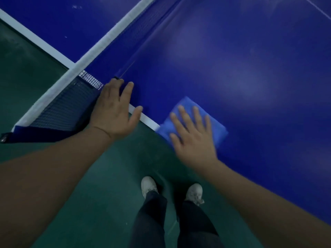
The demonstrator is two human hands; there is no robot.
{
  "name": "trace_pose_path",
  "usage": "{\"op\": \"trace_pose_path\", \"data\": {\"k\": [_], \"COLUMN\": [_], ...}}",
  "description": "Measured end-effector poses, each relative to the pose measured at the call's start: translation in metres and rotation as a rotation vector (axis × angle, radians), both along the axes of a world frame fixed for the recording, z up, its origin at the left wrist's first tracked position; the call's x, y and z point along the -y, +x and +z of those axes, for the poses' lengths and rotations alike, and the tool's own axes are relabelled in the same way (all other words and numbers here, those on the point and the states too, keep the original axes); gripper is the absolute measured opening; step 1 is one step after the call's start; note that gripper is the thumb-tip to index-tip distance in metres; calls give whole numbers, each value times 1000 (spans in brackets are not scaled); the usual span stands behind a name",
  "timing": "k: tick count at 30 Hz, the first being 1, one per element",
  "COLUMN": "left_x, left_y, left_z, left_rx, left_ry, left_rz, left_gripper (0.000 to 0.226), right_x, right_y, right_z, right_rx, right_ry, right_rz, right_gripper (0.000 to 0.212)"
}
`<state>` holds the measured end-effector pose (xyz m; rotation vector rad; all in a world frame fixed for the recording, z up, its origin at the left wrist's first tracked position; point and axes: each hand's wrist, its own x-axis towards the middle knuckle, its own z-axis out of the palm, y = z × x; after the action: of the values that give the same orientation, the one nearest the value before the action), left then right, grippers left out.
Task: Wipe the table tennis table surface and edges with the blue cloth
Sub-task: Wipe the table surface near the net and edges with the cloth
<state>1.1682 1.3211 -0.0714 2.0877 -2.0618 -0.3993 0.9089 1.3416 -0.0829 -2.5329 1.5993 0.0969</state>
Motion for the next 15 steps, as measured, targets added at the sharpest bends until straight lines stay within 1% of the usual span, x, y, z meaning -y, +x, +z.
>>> {"op": "trace_pose_path", "data": {"k": [2, 4, 5, 6, 7, 8, 9, 10, 11, 12, 13, 15], "left_x": [3, 8, 11, 14, 17, 19, 20, 21, 23, 24, 25, 27], "left_y": [-34, -59, -67, -72, -75, -78, -80, -81, -83, -83, -84, -87], "left_z": [-1, -5, -8, -10, -13, -15, -16, -18, -19, -18, -18, -19], "left_rx": [-10, -17, -29, -41, -40, -22, 5, 25, 28, 16, 5, 6], "left_ry": [43, 64, 72, 75, 72, 68, 64, 62, 62, 62, 58, 31], "left_rz": [179, 304, 344, 381, 413, 436, 451, 461, 474, 493, 517, 559], "left_gripper": [85, 89, 91, 93, 95, 96, 97, 97, 98, 98, 97, 95], "right_x": [-5, 11, 21, 27, 28, 22, 9, -7, -22, -31, -33, -30], "right_y": [-73, -115, -115, -101, -79, -56, -35, -25, -29, -46, -73, -135], "right_z": [5, 10, 8, 6, 5, 3, 0, -4, -6, -6, -4, 0], "right_rx": [-80, -78, -47, -36, -35, -6, 25, 32, 12, -7, -5, -47], "right_ry": [13, 51, 52, 31, 17, -13, -28, -31, -20, -13, 1, 13], "right_rz": [-141, -452, -630, -761, -793, -721, -561, -354, -170, -65, -52, -177], "right_gripper": [62, 68, 69, 69, 68, 67, 64, 61, 59, 58, 58, 60]}}
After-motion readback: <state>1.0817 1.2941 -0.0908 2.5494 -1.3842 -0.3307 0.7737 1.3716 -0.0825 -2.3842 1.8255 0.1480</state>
